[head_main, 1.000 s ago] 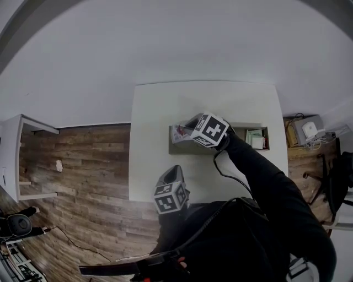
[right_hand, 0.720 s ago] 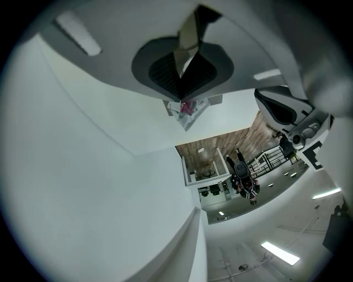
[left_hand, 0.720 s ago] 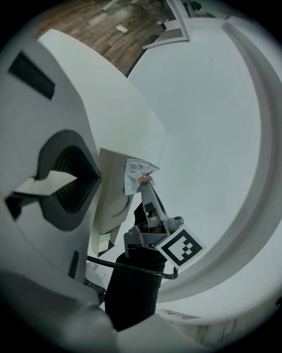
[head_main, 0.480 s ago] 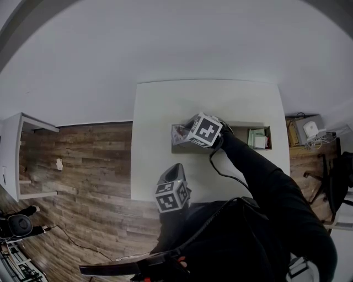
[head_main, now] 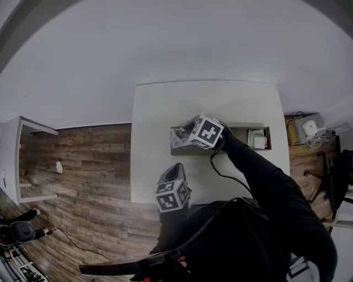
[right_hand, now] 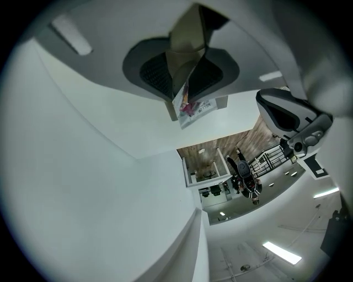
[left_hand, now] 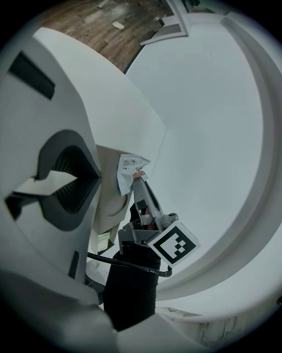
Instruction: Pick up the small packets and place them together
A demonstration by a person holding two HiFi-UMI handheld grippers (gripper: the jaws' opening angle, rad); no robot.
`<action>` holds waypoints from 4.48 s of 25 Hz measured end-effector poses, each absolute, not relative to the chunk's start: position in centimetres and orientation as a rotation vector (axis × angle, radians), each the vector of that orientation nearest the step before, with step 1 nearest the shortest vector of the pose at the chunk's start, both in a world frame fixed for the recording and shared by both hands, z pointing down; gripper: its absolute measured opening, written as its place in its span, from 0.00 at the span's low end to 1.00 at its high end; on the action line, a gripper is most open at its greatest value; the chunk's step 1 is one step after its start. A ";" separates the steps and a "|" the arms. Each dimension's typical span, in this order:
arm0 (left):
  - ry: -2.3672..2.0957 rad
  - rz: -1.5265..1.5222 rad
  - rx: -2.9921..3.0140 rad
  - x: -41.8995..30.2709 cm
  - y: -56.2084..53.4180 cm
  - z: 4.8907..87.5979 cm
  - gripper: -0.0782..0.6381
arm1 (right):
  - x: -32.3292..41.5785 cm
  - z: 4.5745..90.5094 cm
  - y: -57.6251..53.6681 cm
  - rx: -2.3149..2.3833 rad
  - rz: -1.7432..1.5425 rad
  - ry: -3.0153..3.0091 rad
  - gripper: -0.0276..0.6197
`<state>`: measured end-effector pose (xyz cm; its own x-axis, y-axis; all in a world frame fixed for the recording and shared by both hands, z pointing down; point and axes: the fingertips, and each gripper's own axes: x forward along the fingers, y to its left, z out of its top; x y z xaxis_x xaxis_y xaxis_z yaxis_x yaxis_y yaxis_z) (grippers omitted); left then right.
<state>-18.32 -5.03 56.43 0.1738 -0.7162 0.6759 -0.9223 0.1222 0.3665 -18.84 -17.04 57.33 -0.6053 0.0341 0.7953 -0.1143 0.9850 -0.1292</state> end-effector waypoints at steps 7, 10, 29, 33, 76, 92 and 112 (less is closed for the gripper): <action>-1.571 0.332 1.659 -17.7 -5.3 56.7 0.11 | -17.7 55.9 -17.3 0.062 0.202 -2.247 0.27; -1.553 0.340 1.678 -17.2 -5.9 56.7 0.11 | -16.2 53.9 -18.4 0.102 0.218 -2.298 0.27; -1.448 0.400 1.820 -12.2 -9.1 55.8 0.11 | 11.3 54.8 -21.2 0.441 0.308 -2.021 0.28; -1.444 0.408 1.824 -11.6 -9.5 55.8 0.11 | 14.2 57.5 -19.8 0.376 0.310 -1.918 0.29; -1.471 0.433 1.767 -11.6 -10.0 56.9 0.11 | 15.1 61.8 -19.4 0.190 0.433 -1.831 0.09; -1.484 0.403 1.766 -12.1 -9.6 56.4 0.11 | 11.1 54.9 -21.3 0.243 0.346 -1.987 0.09; -1.543 0.370 1.705 -14.3 -7.6 56.3 0.11 | -6.2 54.1 -19.9 -0.046 0.278 -2.156 0.09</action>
